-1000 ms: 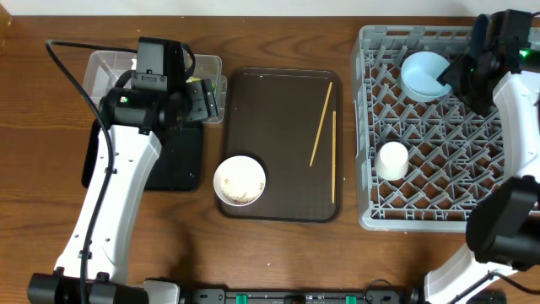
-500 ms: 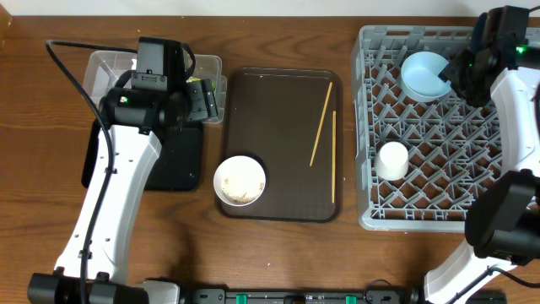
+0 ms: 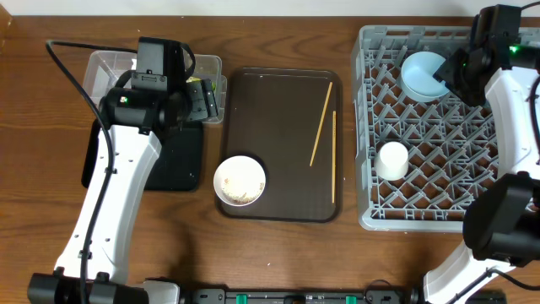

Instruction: Sort waste into correct bins and load items into the dishwasher rack

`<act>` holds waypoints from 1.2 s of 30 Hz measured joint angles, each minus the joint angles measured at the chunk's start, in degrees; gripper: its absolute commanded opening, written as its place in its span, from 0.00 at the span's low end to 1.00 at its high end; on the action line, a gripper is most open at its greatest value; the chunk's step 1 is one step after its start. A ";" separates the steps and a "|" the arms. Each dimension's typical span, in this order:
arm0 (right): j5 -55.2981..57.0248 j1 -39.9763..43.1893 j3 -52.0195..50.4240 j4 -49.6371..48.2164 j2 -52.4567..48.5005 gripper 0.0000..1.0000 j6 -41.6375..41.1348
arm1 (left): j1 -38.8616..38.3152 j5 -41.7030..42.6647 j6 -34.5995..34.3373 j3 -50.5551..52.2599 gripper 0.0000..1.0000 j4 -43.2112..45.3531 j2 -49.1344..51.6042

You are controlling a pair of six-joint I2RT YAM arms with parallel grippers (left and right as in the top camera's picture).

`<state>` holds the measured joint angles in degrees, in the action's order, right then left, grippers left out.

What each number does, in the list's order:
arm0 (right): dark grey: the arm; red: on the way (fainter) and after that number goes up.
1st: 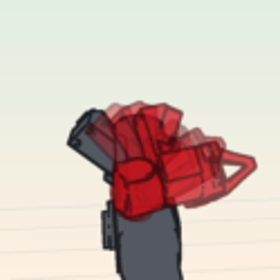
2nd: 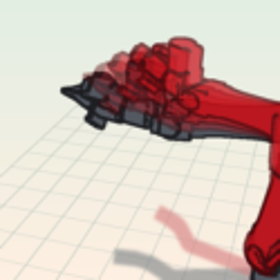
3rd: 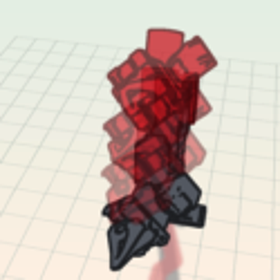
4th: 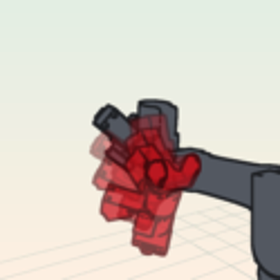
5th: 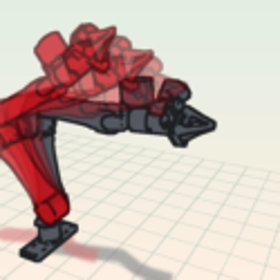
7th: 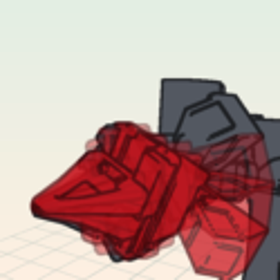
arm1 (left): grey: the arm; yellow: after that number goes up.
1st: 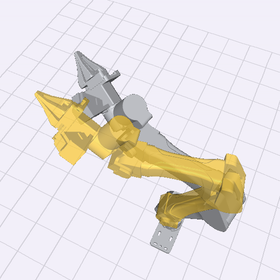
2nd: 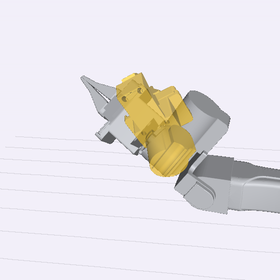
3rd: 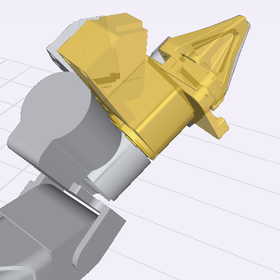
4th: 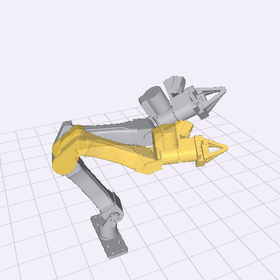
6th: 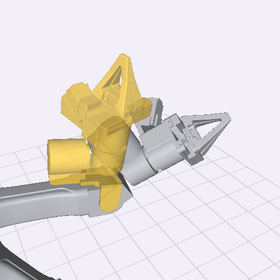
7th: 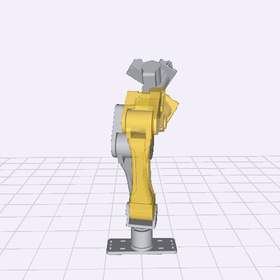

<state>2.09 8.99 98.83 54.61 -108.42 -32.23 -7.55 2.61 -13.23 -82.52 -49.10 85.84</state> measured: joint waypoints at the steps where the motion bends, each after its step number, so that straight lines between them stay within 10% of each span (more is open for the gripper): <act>1: 0.00 -0.13 -0.22 0.11 0.37 0.57 0.28 | 0.00 0.00 0.00 0.00 0.81 0.00 0.00; 36: 6.71 -6.93 -0.90 3.04 -4.52 0.52 -0.42 | 0.00 0.00 0.00 0.00 0.81 0.00 0.00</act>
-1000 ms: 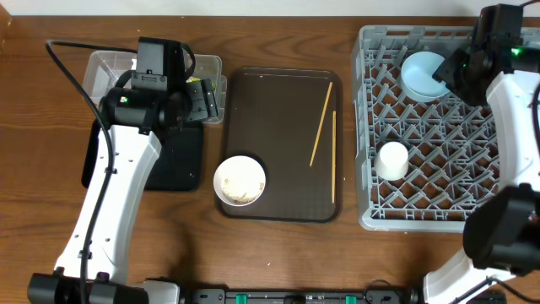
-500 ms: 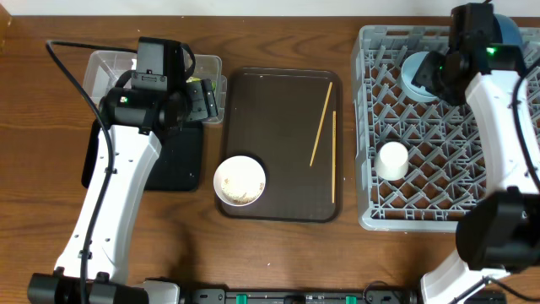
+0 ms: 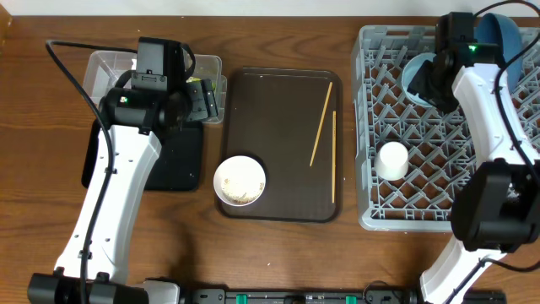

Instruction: Sort waste into correct bins and load items into the dishwasher rack

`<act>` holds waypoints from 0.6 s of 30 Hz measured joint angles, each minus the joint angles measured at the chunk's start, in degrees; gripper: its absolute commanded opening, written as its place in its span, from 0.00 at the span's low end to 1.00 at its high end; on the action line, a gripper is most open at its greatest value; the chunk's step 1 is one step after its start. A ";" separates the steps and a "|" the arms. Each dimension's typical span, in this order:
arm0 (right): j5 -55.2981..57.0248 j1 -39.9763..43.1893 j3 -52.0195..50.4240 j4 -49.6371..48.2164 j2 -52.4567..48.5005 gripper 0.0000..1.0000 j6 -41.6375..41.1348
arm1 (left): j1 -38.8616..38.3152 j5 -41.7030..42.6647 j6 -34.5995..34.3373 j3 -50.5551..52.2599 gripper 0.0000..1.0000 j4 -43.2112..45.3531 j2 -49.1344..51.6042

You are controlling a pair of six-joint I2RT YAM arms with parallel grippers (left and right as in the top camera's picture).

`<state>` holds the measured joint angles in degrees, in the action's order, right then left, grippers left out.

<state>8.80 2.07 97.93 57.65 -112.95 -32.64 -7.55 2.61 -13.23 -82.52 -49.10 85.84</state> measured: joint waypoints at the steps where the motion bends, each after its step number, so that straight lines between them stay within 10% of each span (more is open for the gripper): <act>1: 0.07 0.00 0.00 -0.04 -0.48 0.51 -0.04 | 0.00 -0.02 0.00 0.00 0.81 0.00 0.00; 18: 0.24 0.00 -0.13 -0.42 4.44 0.52 -0.24 | 0.00 0.00 0.00 0.00 0.81 0.02 0.00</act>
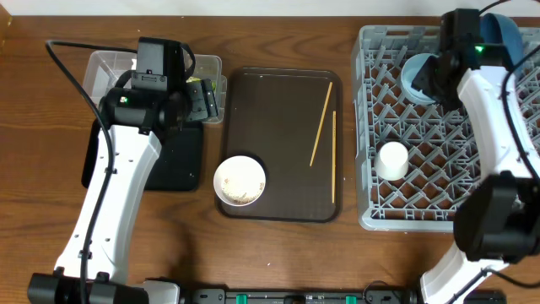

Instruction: Sort waste into correct bins and load items into the dishwasher rack

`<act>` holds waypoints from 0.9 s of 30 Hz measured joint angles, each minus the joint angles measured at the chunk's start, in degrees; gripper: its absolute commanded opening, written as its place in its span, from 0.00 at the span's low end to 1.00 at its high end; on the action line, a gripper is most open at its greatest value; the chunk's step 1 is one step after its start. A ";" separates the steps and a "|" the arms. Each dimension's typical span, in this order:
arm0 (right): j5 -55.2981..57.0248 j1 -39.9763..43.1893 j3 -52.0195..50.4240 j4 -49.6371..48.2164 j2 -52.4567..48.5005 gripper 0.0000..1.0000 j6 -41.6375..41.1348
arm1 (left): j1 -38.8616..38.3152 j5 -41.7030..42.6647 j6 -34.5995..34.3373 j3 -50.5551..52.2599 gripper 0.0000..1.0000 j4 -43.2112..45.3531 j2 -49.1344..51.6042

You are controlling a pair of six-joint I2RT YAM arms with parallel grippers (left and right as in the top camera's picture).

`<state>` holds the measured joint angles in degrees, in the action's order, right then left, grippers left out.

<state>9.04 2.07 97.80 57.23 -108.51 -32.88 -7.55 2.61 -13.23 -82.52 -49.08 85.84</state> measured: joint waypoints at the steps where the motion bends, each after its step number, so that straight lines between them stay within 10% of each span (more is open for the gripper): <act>1: 0.02 0.00 0.00 0.07 0.70 0.52 0.00 | 0.00 0.00 0.00 0.00 0.81 0.00 0.00; 27: 4.42 1.25 -11.15 -6.62 1.42 0.40 -10.12 | 0.00 0.00 0.00 0.00 0.81 0.00 0.00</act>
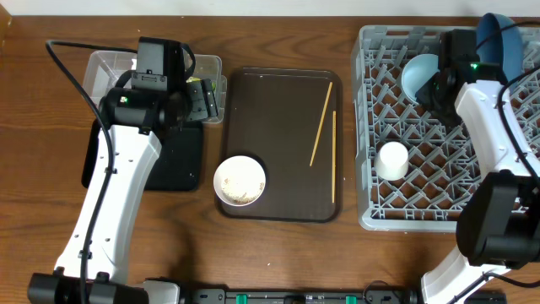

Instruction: Sort waste into correct bins and load items into the dishwasher rack

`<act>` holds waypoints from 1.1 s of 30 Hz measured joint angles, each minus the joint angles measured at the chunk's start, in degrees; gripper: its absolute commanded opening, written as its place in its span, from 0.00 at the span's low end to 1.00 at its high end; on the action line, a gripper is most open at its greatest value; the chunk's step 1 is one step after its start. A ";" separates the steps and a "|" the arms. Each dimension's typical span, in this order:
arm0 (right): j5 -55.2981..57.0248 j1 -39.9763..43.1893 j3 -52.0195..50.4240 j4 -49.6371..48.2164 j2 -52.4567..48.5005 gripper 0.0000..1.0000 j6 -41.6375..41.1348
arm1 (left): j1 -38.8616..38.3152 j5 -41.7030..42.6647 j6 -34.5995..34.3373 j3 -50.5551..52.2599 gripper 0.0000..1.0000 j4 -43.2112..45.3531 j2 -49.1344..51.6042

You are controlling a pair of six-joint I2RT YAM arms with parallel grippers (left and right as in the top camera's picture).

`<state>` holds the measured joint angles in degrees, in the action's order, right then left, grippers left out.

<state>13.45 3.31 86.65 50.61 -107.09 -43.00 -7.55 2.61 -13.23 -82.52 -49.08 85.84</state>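
A grey dishwasher rack (422, 211) fills the right side. In its far part a light blue bowl (417, 76) stands tilted on edge, and my right gripper (438, 86) is at its right rim, apparently shut on it; the fingers are mostly hidden under the wrist. A white cup (391, 160) stands upside down in the rack's middle. On the brown tray (278, 127) lie two chopsticks (321, 122) and a white bowl (240, 180) with food residue. My left gripper (203, 100) hangs open over the right edge of the clear bin (110, 63).
A black bin (181, 160) lies in front of the clear bin, partly under the left arm. A dark blue bowl (498, 35) stands on edge at the rack's far right corner. Greenish scraps (217, 84) lie in the clear bin.
The right wrist has shifted slightly right and toward me. The light blue bowl now stands more steeply on edge. The left arm has not moved.
At first my right gripper held the light blue bowl lying nearly flat over the far part of the rack. Then the wrist swung left over the bowl, uncovering the dark blue bowl behind. The bowl has since tipped up onto its edge. Left arm and tray items stayed still.
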 measured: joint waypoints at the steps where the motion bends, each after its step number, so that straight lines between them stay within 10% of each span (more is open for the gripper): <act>1: 0.02 0.00 -0.68 -1.01 0.00 0.39 -0.09 | 0.00 0.00 0.00 0.00 0.81 -0.02 0.00; 13: -0.85 0.00 -1.97 -7.34 0.00 0.01 1.36 | 0.00 0.00 0.00 0.00 0.81 0.00 0.00; 33: 0.94 -0.20 6.05 -8.15 4.66 0.01 16.33 | 0.00 0.00 0.00 0.00 0.82 0.00 0.00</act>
<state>14.39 3.11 92.71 42.46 -102.43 -26.68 -7.55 2.61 -13.23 -82.52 -49.08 85.84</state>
